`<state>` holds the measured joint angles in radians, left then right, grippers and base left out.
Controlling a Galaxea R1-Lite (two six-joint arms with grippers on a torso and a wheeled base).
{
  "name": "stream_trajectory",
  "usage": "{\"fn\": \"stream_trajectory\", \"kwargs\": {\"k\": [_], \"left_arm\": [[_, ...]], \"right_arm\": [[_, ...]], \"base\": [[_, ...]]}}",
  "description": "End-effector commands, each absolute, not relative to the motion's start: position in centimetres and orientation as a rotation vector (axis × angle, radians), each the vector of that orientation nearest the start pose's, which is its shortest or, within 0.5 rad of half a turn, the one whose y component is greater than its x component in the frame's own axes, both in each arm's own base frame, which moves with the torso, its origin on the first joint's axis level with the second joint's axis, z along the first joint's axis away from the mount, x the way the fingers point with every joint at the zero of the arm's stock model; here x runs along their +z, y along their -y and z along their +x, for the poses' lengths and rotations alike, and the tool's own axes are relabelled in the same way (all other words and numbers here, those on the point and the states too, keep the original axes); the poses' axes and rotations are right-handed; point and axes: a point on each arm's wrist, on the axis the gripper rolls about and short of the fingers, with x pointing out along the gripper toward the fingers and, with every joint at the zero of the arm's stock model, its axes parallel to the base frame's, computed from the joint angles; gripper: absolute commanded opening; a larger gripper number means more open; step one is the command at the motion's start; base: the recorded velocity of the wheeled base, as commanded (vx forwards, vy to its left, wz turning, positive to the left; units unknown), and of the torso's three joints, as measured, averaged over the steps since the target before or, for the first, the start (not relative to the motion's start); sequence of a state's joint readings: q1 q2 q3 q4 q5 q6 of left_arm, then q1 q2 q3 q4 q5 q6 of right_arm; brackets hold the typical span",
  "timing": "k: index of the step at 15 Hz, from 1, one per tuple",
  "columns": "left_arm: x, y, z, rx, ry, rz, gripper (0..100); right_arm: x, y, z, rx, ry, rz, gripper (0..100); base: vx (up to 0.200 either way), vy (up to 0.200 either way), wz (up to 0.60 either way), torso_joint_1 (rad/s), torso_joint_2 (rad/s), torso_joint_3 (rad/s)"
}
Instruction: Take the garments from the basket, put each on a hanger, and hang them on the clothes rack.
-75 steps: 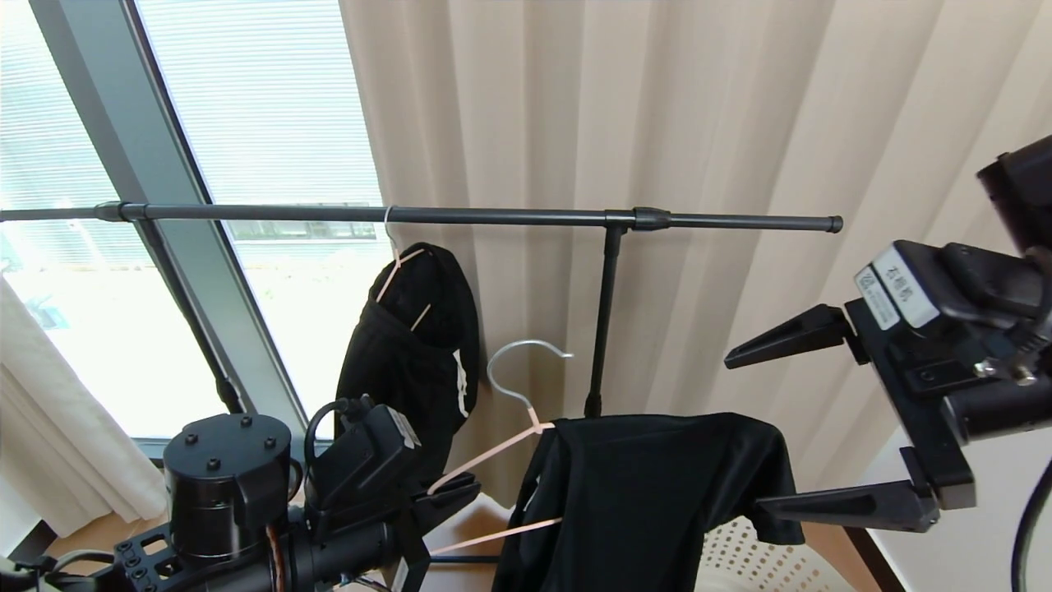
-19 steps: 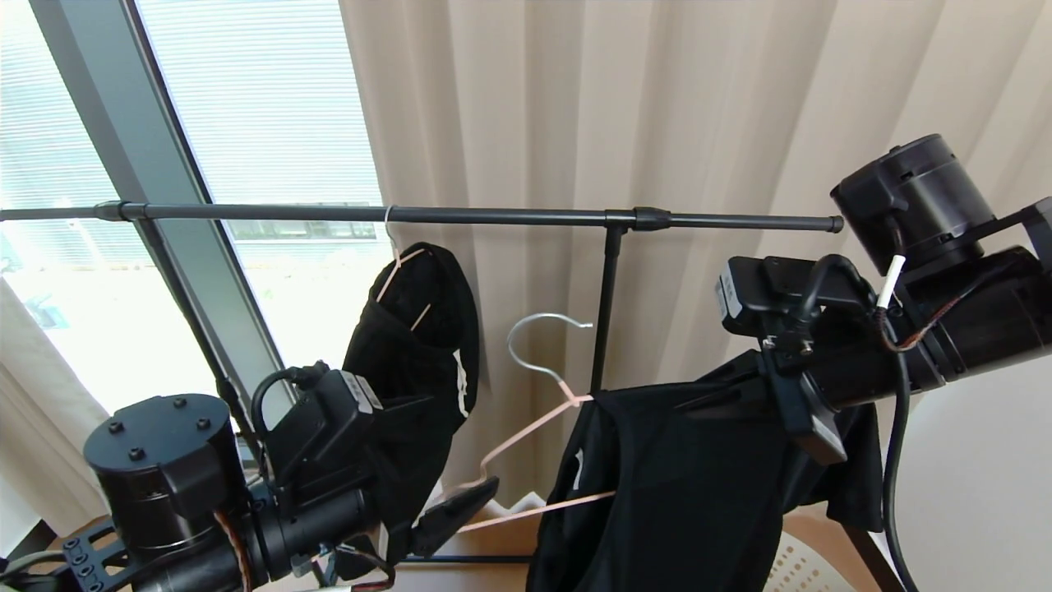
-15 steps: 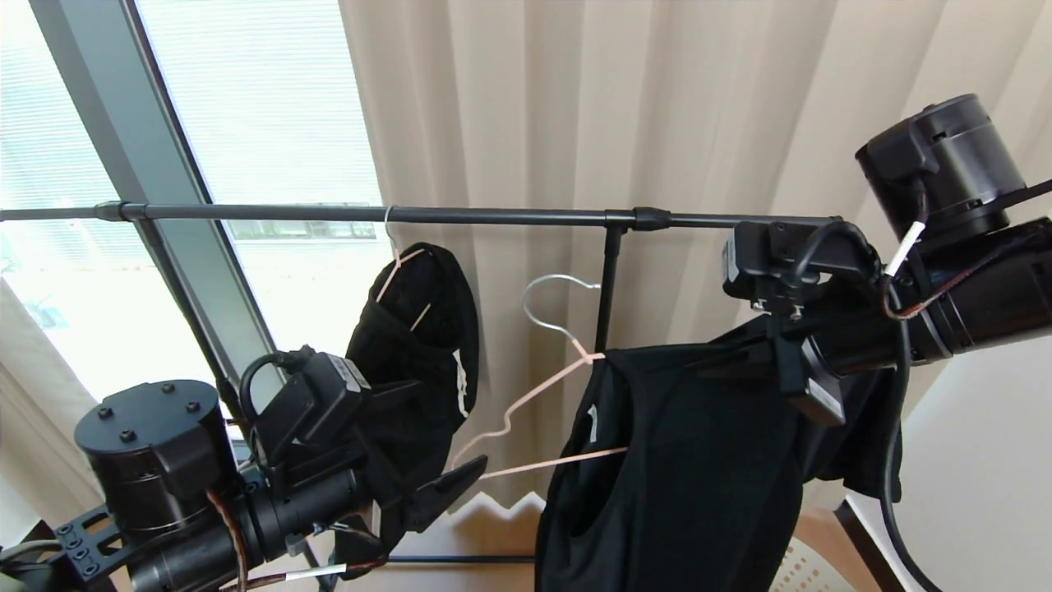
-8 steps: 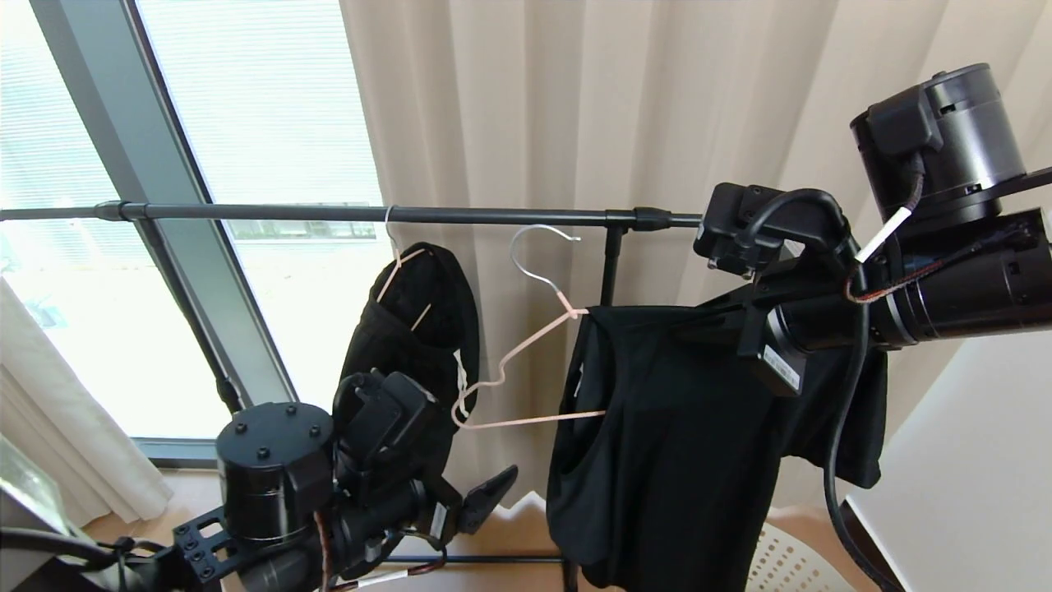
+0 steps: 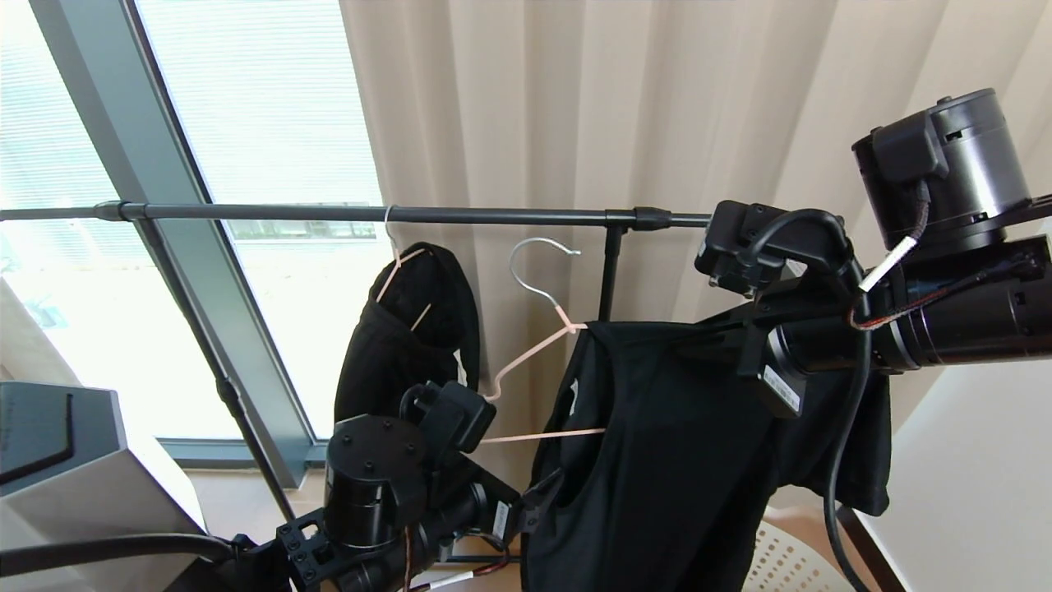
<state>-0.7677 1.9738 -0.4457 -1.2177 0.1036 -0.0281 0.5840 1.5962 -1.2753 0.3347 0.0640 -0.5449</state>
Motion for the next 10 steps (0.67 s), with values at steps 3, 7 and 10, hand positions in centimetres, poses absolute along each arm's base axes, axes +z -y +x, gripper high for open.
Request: {"fn": "stream_trajectory", "kwargs": {"k": [3,7,10], "left_arm": [[6.9,21.5,21.6,-0.640,-0.296,0.118,100],[6.0,22.0,22.1,-0.562,-0.305,0.140,100],[5.8,22.1,21.8,-0.572,-0.310,0.149,100]], "right_arm": [[25.7,-15.7,22.5,0.800,-0.452,-0.659,0],[26.7,-15.5,21.8,0.790,-0.428,-0.625,0],[27.2,-15.4,21.7,0.774,-0.425,-0.580,0]], "base": [[0.000,0.000,0.00,0.000,0.00,0.000],[0.000,0.000,0.00,0.000,0.00,0.000],[0.000,0.000,0.00,0.000,0.00,0.000]]}}
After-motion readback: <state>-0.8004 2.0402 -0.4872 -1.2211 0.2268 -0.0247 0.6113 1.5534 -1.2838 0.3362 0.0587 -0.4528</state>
